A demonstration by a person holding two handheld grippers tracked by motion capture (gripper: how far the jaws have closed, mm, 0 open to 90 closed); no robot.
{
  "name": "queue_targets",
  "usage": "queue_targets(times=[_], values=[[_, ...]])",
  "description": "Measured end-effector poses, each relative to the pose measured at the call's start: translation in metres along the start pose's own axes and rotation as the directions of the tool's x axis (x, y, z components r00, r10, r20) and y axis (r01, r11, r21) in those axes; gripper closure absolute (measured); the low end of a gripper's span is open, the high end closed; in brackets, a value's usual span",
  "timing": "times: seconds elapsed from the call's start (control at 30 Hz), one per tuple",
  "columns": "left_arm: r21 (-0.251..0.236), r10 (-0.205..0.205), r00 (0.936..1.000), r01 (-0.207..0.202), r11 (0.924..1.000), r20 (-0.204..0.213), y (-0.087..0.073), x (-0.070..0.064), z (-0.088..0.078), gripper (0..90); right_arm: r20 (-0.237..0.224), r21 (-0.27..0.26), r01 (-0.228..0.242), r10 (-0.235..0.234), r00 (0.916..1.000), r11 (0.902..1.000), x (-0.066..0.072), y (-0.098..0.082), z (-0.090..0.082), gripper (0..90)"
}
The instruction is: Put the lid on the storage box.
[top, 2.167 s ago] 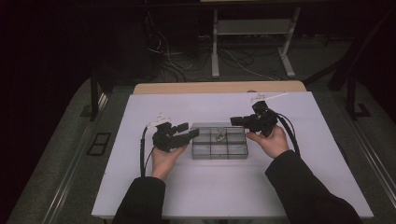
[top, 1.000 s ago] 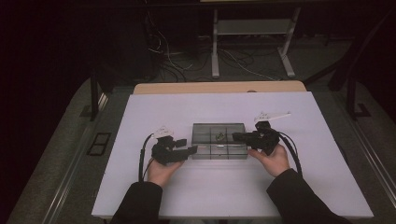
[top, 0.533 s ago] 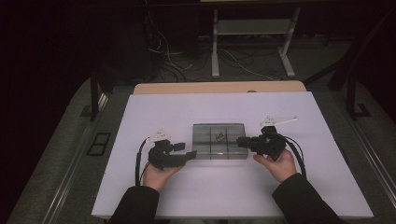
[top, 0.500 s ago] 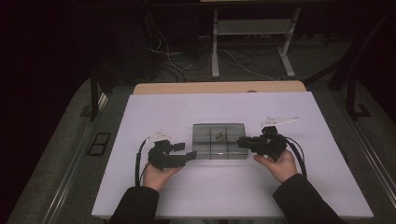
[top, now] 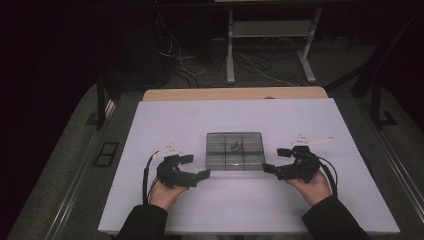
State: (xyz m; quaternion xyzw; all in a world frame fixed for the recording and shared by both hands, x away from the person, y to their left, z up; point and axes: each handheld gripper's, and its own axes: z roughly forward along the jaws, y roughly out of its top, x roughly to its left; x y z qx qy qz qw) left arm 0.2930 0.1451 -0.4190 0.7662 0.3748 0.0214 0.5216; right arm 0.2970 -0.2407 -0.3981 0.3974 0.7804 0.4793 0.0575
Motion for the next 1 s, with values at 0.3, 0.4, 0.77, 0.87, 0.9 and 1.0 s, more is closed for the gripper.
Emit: queue_targets(times=[0.3, 0.4, 0.77, 0.87, 0.9, 1.0], values=[[-0.005, 0.012, 0.9999, -0.012, 0.9999, -0.006, -0.011, -0.006, -0.009, 0.0, -0.015, -0.022, -0.029, 0.029, 0.9995, 0.9993, -0.003, -0.017, -0.021, 0.5], [-0.01, 0.017, 0.9998, -0.017, 0.9998, -0.009, -0.014, -0.007, -0.014, 0.0, -0.01, -0.01, -0.024, 0.024, 0.9997, 0.9997, -0.004, -0.024, -0.026, 0.5], [-0.006, 0.03, 0.9993, -0.03, 0.9995, -0.021, -0.028, -0.01, -0.022, 0.0, -0.011, 0.021, -0.032, 0.033, 0.9994, 0.9993, -0.006, -0.054, -0.034, 0.5], [-0.006, 0.032, 0.9993, -0.032, 0.9995, -0.02, -0.032, -0.01, -0.024, 0.0, -0.01, 0.023, -0.036, 0.036, 0.9993, 0.9991, -0.007, -0.059, -0.035, 0.5], [-0.006, 0.031, 0.9993, -0.031, 0.9995, -0.02, -0.033, -0.01, -0.024, 0.0, -0.013, 0.021, -0.038, 0.039, 0.9992, 0.999, -0.007, -0.06, -0.035, 0.5], [-0.009, 0.032, 0.9994, -0.032, 0.9995, -0.014, -0.034, -0.009, -0.024, 0.0, -0.015, 0.018, -0.043, 0.043, 0.999, 0.9989, -0.008, -0.062, -0.036, 0.5]])
